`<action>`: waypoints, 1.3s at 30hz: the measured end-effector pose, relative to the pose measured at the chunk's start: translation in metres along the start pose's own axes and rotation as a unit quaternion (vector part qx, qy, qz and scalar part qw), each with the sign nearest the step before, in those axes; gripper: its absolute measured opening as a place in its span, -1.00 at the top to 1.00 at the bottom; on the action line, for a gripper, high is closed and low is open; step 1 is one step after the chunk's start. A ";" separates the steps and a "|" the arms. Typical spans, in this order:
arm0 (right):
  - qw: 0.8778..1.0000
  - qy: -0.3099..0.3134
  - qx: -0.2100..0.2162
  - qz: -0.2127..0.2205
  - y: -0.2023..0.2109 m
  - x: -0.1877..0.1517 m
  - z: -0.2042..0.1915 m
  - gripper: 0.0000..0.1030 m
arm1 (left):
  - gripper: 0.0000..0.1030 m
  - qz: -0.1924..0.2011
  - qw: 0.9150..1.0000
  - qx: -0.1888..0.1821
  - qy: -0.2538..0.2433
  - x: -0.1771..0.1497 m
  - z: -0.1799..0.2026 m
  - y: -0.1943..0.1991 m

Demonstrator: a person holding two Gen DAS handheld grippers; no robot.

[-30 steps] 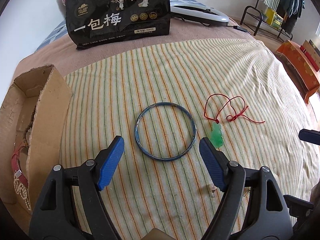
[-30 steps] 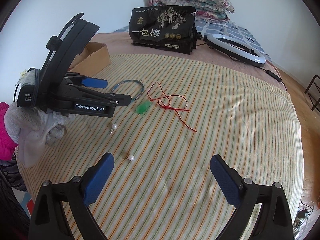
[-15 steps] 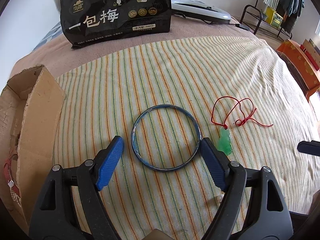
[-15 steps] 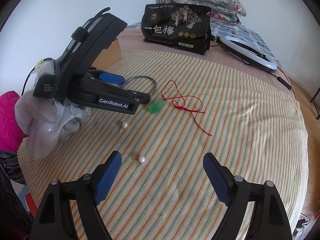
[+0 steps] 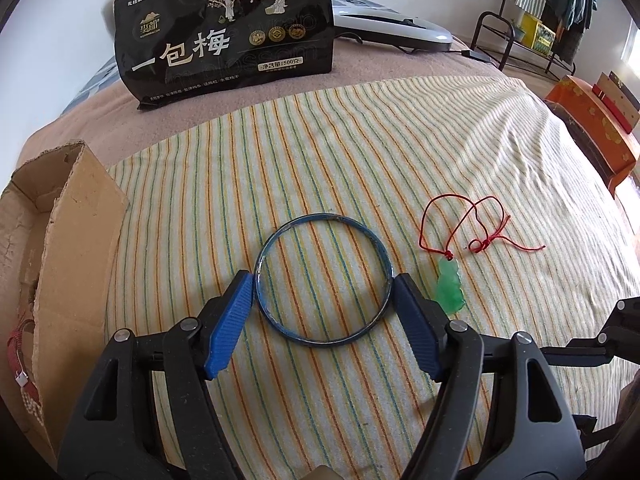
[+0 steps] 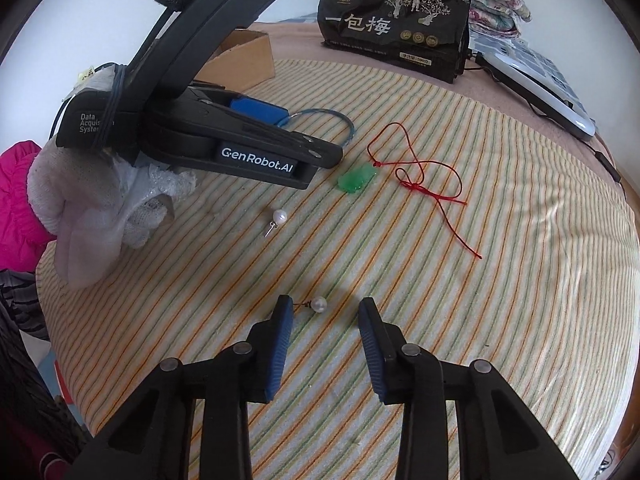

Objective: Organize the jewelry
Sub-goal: 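Move the left tool to the dark bangle while the right tool approaches a pearl earring, then grasp the dark bangle with the left tool while the right tool grasps a pearl earring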

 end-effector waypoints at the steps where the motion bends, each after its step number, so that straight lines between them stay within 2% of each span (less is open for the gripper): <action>1: 1.000 0.000 0.002 0.000 0.000 0.000 -0.001 0.40 | -0.42 0.000 1.000 0.000 0.000 0.000 0.000 0.000; 8: 1.000 0.014 0.010 0.000 0.000 0.001 -0.012 0.82 | -0.42 0.002 1.000 -0.001 0.001 0.000 0.000 0.002; 19: 1.000 0.009 0.011 0.015 0.011 0.004 -0.012 0.82 | -0.42 0.016 1.000 0.001 0.008 0.006 -0.004 0.016; 39: 0.997 -0.027 0.002 0.079 0.066 0.038 -0.005 0.82 | -0.42 0.072 0.997 0.004 0.029 0.021 -0.024 0.089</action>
Point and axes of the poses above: each gripper's, at about its wrist camera, not at the fingertips, and y roughly against the way its jaws point, z to its right, x to its top, the point moved 10 cm from there along -y, roughly the way its jaws point, and after that the axes turned 14 degrees about -y, right-handed, at the moved point
